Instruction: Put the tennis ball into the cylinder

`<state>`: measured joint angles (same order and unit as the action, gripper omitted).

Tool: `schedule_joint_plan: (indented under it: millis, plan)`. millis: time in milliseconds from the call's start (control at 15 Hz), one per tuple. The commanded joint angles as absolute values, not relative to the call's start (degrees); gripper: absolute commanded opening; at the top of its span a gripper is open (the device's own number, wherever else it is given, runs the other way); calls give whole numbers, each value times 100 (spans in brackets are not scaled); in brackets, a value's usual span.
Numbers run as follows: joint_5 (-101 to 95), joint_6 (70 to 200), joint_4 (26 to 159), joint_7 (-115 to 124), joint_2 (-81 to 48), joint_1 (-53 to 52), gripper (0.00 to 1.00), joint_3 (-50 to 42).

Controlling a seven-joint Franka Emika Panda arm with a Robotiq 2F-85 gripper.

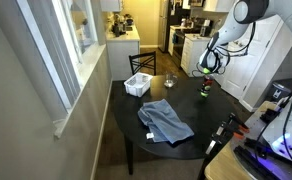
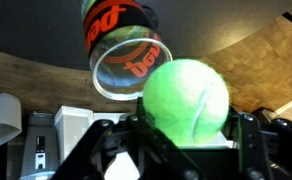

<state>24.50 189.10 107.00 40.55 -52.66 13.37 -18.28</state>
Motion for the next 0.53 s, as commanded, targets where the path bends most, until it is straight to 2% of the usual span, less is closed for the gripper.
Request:
schedule_joint_plan:
  millis: [0, 467]
  plan:
    - [2569, 18921, 10617, 3798, -5334, 1486, 42, -1651]
    - [2613, 18760, 10689, 3826, -5351, 1351, 42, -1822]
